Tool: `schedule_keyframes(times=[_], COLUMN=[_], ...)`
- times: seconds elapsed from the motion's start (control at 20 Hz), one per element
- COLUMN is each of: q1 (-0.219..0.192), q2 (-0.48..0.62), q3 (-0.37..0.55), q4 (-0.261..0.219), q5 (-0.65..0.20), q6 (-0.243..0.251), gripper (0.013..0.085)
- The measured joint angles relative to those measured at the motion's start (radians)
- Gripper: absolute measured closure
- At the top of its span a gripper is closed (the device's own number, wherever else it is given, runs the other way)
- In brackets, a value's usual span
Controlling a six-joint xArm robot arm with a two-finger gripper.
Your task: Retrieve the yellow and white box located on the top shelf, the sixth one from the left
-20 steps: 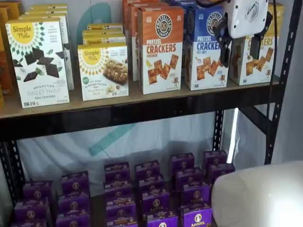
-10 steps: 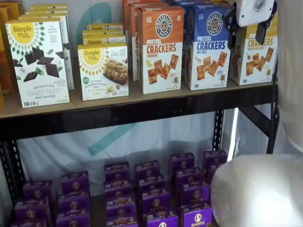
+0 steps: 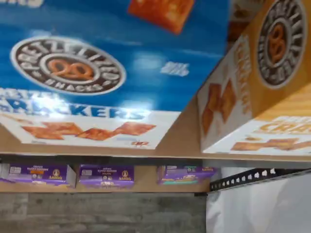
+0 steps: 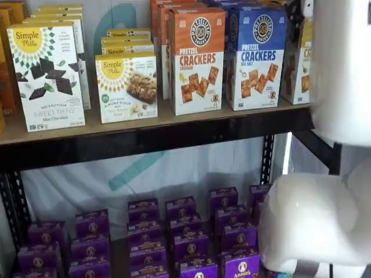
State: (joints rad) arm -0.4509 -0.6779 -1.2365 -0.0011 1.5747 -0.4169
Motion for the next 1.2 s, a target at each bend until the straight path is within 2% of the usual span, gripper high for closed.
schedule_keyframes(times=[0.25, 0.65, 1.2], q1=[-0.078, -0.165, -0.24], q2=[0.056, 0.102, 0.145], q3=[-0.064, -0.119, -0.175], q4=[0.048, 0.093, 0.167], q5=[-0.006, -0.013, 0.032], q6=[-0.071, -0.148, -0.215], gripper=[0.013, 0.013, 0.013])
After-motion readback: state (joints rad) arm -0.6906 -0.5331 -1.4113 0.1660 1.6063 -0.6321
